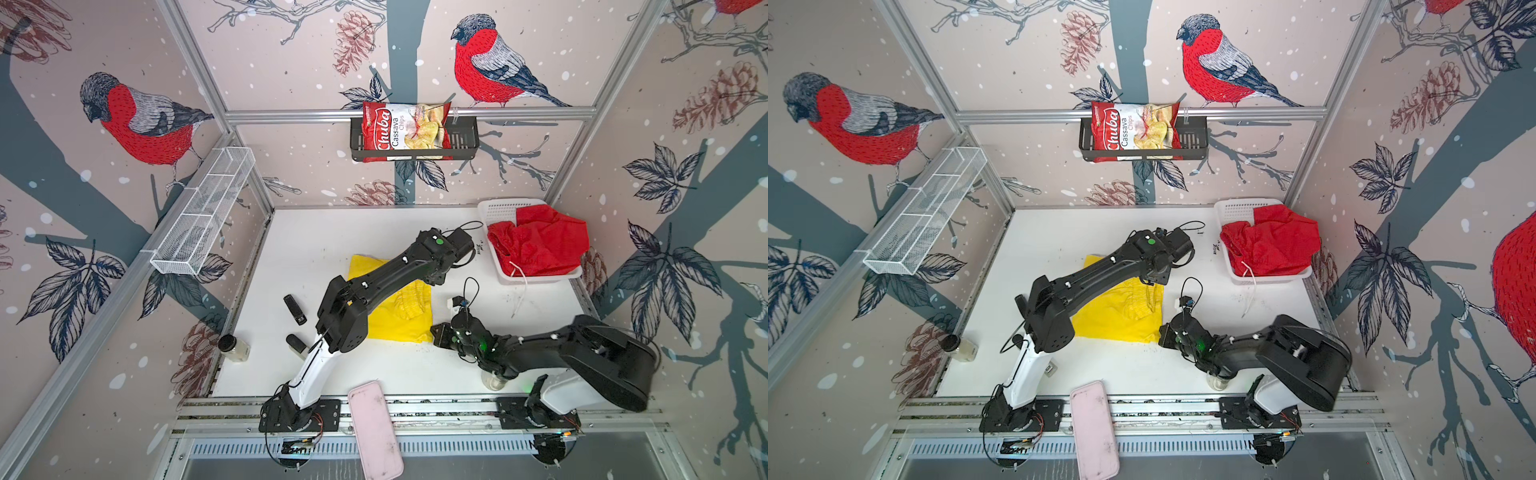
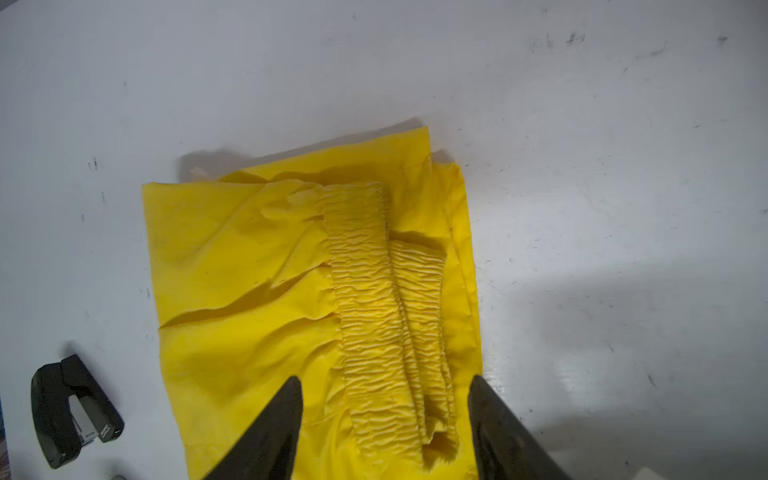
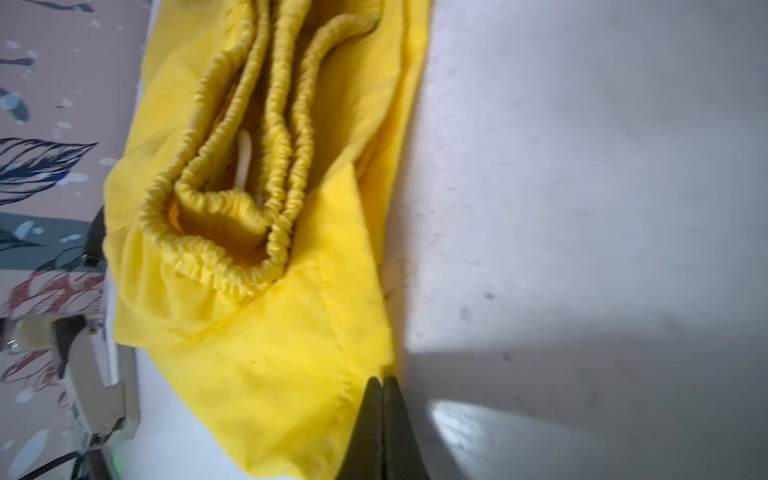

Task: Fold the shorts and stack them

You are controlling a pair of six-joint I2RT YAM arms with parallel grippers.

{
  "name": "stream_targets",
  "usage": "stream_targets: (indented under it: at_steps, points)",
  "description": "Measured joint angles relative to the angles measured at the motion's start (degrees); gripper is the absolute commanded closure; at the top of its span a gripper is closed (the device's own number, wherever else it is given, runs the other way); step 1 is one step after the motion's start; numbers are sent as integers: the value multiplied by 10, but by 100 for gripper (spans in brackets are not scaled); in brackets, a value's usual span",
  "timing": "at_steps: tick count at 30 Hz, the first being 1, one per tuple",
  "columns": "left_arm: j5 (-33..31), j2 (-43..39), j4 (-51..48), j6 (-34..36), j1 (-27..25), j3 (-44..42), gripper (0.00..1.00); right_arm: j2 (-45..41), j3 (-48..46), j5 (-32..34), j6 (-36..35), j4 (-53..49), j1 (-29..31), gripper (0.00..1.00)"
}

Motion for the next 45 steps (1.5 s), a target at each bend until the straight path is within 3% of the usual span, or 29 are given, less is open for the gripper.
stream_targets:
  at_steps: [4, 6, 8, 15, 18, 21, 24, 29, 37, 41, 45]
  points:
    - [8, -98, 44, 6, 34, -118, 49, -104, 33, 38, 1, -140, -20, 82]
    - [13, -146, 67, 6, 59, -183, 49, -129, 65, 46, -6, -179, -35, 62]
    - [18, -196, 91, 6, 88, -251, 48, -132, 107, 55, -24, -204, -43, 50]
    - [71, -311, 179, 17, 193, -445, 46, 33, 307, 45, -96, -253, -44, 28]
    - [111, -341, 215, 22, 236, -510, 45, 109, 365, 35, -109, -271, -38, 32]
    - [142, -356, 261, 31, 262, -559, 45, 171, 396, 25, -111, -282, -37, 43]
    - [178, -360, 301, 31, 275, -597, 45, 220, 409, 20, -111, -291, -41, 56]
    - [203, -357, 356, 16, 287, -657, 42, 270, 424, 26, -107, -294, -43, 68]
    - [230, -359, 403, -16, 298, -742, 50, 294, 440, 49, -108, -277, -45, 71]
    - [231, -362, 428, -26, 302, -758, 50, 300, 445, 50, -110, -269, -48, 72]
    - [236, -368, 449, -31, 302, -770, 42, 298, 446, 54, -111, -266, -41, 72]
